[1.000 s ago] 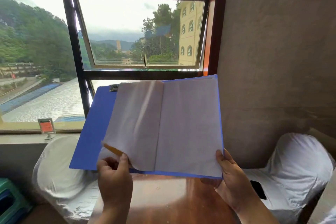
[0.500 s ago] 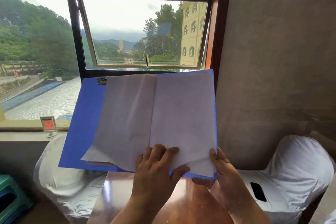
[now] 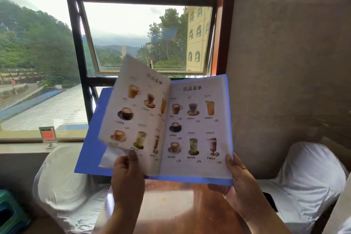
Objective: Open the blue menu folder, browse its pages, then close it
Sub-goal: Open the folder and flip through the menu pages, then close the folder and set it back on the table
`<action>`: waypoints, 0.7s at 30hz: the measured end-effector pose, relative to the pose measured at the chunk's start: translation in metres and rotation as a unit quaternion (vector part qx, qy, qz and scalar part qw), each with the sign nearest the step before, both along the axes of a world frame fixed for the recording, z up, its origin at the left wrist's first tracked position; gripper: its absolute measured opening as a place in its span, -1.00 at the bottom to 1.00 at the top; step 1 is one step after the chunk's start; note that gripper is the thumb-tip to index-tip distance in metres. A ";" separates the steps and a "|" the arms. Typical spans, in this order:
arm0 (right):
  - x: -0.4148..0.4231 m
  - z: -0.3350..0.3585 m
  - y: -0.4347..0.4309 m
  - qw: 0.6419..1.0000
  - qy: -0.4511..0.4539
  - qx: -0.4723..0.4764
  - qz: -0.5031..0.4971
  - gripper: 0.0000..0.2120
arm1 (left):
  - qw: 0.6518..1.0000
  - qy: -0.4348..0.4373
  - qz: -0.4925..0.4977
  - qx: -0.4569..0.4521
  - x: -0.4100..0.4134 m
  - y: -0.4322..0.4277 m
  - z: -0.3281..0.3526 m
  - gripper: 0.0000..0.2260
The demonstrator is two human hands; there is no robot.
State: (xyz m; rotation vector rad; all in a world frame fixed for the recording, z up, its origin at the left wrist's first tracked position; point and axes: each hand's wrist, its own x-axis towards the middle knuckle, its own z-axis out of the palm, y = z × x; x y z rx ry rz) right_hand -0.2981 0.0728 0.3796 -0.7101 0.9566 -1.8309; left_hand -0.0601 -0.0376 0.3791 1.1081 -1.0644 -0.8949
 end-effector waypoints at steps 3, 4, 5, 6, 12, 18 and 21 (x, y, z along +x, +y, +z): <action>0.001 0.003 -0.001 1.000 0.003 -0.002 -0.001 -0.71 | 0.998 -0.047 -0.023 0.034 0.010 0.005 -0.005 -0.46; 0.001 0.005 -0.001 1.000 0.002 -0.005 -0.001 -0.70 | 0.997 -0.068 -0.029 0.033 0.013 0.008 -0.007 -0.54; 0.002 0.006 -0.001 1.000 0.002 -0.006 0.001 -0.70 | 0.995 -0.082 -0.031 0.036 0.017 0.008 -0.010 -0.64; 0.001 0.007 -0.001 1.000 0.003 -0.007 0.004 -0.70 | 0.995 -0.081 -0.033 0.042 0.019 0.009 -0.010 -0.71; -0.003 0.014 0.001 1.000 0.006 -0.017 0.019 -0.68 | 0.979 0.011 -0.110 0.172 0.033 0.002 -0.017 -0.46; -0.002 0.012 0.000 0.999 -0.005 -0.018 0.028 -0.69 | 0.982 0.083 -0.125 0.114 0.031 0.002 -0.014 -0.76; -0.001 0.012 -0.001 1.000 -0.012 -0.012 0.023 -0.69 | 0.989 0.086 -0.116 0.045 0.028 0.009 -0.006 -0.84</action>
